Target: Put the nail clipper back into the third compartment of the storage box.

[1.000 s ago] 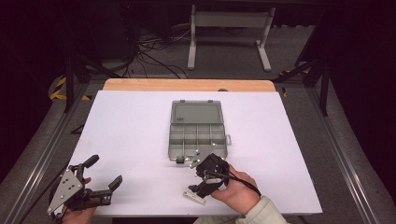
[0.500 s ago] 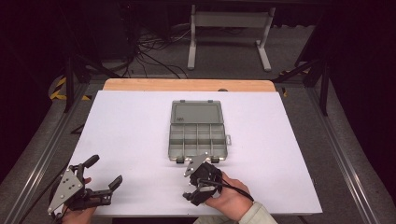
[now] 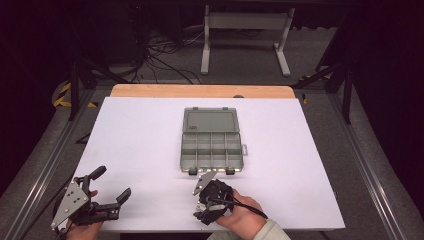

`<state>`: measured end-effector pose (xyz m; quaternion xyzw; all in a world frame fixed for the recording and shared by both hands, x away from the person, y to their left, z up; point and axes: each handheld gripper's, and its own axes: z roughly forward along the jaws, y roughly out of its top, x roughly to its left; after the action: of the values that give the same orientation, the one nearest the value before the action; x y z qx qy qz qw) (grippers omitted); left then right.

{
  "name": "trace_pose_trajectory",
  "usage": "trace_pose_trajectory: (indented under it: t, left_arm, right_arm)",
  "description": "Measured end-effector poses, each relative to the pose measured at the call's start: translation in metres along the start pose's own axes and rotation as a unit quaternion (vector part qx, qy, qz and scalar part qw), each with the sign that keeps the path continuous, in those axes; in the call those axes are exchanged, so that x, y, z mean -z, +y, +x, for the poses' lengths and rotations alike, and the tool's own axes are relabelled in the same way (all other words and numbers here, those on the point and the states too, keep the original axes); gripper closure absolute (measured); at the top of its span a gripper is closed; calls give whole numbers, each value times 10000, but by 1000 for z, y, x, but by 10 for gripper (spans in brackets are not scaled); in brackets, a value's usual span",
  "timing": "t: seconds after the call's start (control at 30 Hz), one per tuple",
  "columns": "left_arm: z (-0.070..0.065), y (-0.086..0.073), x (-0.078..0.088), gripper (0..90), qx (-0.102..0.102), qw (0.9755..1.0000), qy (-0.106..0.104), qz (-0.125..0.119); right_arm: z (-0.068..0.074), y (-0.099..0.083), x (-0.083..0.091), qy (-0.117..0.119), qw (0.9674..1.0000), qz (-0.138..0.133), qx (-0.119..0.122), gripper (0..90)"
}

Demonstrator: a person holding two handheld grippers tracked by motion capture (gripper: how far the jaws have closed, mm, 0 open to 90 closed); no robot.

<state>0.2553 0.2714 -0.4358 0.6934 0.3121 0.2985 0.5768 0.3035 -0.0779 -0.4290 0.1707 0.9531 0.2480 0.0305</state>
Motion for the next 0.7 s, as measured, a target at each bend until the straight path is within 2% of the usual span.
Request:
trace_pose_trajectory:
  t: [0.3, 0.6, 0.7]
  left_arm:
    - [0, 0, 0, 14, -9, 10000, 8, -5]
    - [0, 0, 0, 14, -9, 10000, 5, -2]
    - [0, 0, 0, 14, -8, 10000, 7, -4]
  right_arm:
    - [8, 0, -8, -65, 9999, 87, 63, 349]
    - [10, 0, -8, -74, 9998, 142, 123, 510]
    - [11, 0, -9, -149, 9997, 152, 110, 570]
